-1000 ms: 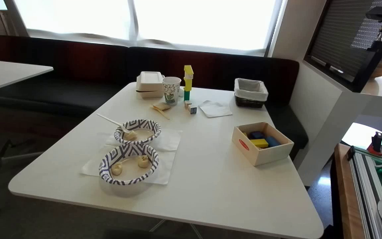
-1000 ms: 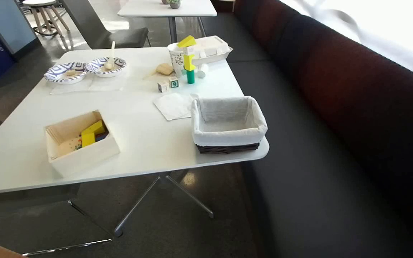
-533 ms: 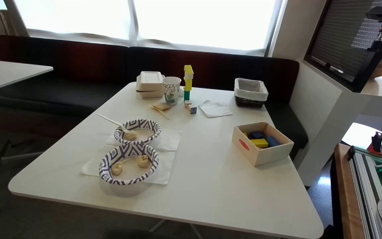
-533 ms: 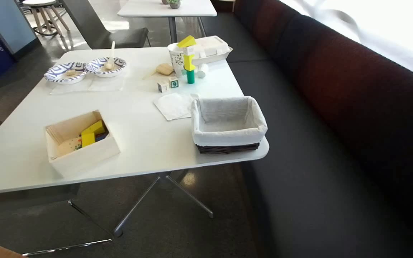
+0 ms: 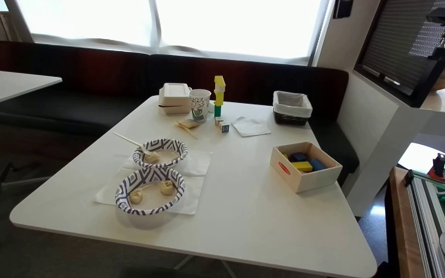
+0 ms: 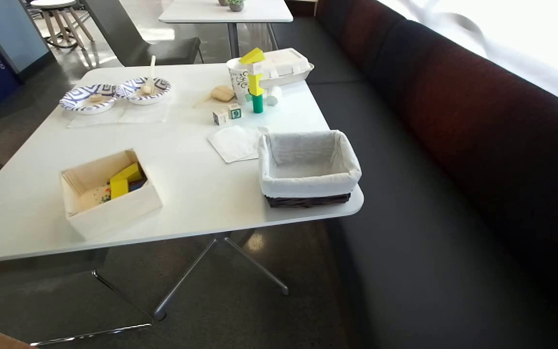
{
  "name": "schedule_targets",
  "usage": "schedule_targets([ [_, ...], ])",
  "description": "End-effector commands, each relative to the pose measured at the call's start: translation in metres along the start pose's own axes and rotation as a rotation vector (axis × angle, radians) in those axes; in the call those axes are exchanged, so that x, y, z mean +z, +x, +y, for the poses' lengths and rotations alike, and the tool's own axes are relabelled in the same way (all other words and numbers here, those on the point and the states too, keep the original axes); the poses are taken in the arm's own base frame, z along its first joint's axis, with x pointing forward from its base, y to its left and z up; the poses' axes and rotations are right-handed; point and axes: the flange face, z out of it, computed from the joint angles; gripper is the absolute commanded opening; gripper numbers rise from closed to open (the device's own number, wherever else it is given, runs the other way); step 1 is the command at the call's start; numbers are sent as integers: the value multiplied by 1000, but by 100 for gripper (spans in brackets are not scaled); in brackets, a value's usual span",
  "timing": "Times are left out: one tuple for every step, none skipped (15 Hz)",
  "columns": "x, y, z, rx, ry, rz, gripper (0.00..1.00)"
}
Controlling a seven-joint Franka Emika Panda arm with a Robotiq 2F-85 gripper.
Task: Put the yellow block from the box on top of the two square cubes.
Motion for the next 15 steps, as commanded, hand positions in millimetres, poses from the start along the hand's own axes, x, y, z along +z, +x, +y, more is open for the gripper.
schedule_targets([
  [47, 10, -12, -67, -26, 124, 100],
  [60, 13, -13, -77, -38, 157, 100],
  [76, 15, -14, -93, -25, 169, 100],
  [92, 17, -15, -119, -31, 177, 100],
  [107, 18, -16, -149, -33, 176, 100],
  [121, 18, -16, -172, -28, 171, 100],
  [136, 17, -16, -194, -11, 163, 100],
  [151, 16, -17, -223, 16, 144, 100],
  [169, 13, -18, -258, 81, 104, 100],
  [142, 14, -17, -206, 7, 130, 100],
  [156, 12, -17, -228, 38, 111, 100],
  [164, 11, -17, -238, 55, 98, 100],
  [167, 12, -16, -244, 62, 92, 100],
  [169, 12, -16, -246, 63, 89, 100],
  [168, 12, -17, -248, 63, 89, 100],
])
